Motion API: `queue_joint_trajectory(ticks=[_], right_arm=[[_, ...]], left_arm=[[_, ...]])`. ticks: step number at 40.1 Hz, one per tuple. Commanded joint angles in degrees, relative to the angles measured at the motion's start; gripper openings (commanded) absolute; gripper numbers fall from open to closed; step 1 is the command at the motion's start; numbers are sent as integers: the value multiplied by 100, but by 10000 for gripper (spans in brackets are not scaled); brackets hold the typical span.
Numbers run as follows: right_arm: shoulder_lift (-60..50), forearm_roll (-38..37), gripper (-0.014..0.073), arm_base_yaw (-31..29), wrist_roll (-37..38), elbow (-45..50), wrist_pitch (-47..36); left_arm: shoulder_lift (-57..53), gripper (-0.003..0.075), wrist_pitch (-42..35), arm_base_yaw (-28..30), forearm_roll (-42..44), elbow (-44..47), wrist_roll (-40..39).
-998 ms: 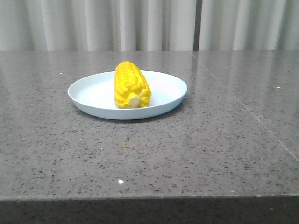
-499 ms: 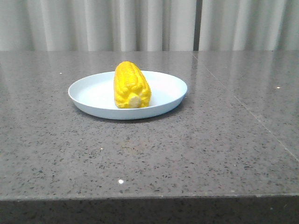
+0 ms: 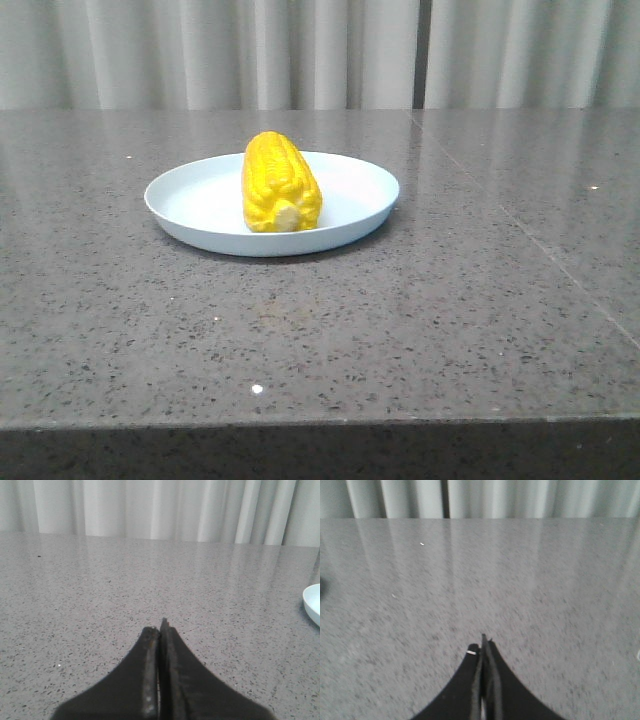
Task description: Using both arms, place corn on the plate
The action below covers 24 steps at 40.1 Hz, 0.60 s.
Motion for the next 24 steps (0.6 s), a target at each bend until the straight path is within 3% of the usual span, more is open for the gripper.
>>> queue_joint_trajectory(ticks=[1,6,24], right_arm=[[-179,46,-67,-71,-105,211,-598],[-504,57,-67,-71,-105,284,-256],[-468,52,-67,-71,-105,279,-299]], left_arm=[[-132,-20,-521,16,-47,19,-54],[-132,-20,-512,16,-47,19,-54],[-121,-20,-512,16,-47,19,-54]])
